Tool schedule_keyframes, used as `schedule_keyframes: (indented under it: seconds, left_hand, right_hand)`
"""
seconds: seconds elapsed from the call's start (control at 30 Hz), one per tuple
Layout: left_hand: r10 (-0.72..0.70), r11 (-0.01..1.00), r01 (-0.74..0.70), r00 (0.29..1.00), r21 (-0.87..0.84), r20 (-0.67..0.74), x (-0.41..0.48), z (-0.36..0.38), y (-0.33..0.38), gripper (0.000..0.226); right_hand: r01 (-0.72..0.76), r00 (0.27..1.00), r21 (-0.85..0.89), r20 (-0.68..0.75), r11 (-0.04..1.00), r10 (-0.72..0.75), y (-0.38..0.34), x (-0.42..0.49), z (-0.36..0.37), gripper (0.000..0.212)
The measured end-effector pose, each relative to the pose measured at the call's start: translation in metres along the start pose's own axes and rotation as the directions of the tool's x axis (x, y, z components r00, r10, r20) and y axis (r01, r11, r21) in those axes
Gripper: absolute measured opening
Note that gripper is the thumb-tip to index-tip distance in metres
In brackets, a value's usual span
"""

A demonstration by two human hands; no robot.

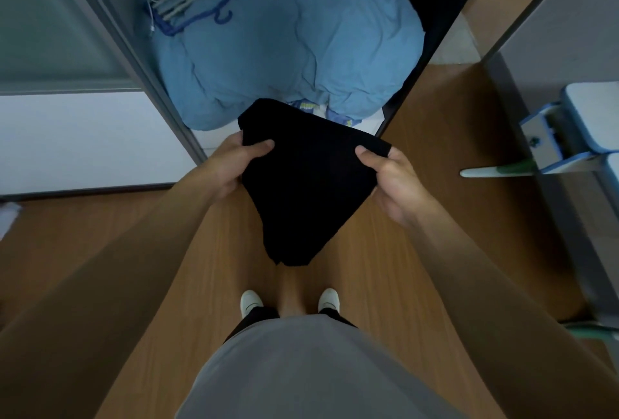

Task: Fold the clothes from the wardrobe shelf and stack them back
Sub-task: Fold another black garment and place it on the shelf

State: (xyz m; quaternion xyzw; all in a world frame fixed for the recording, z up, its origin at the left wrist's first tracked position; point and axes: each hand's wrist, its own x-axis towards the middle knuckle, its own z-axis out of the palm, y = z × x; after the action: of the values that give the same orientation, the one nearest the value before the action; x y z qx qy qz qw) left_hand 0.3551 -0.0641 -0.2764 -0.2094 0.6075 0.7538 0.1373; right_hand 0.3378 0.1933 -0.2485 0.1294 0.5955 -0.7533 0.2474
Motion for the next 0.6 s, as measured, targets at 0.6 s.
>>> schedule_keyframes:
  seconds: [0.6]
  left_hand:
    - [0.051, 0.991, -0.026, 0.981, 0.131, -0.188, 0.030, -0.006, 0.001, 0.036]
  right_hand:
    - [-0.222, 0.973, 0.314, 0.136, 0.923, 0.188, -0.007, -0.002, 0.020, 0.041]
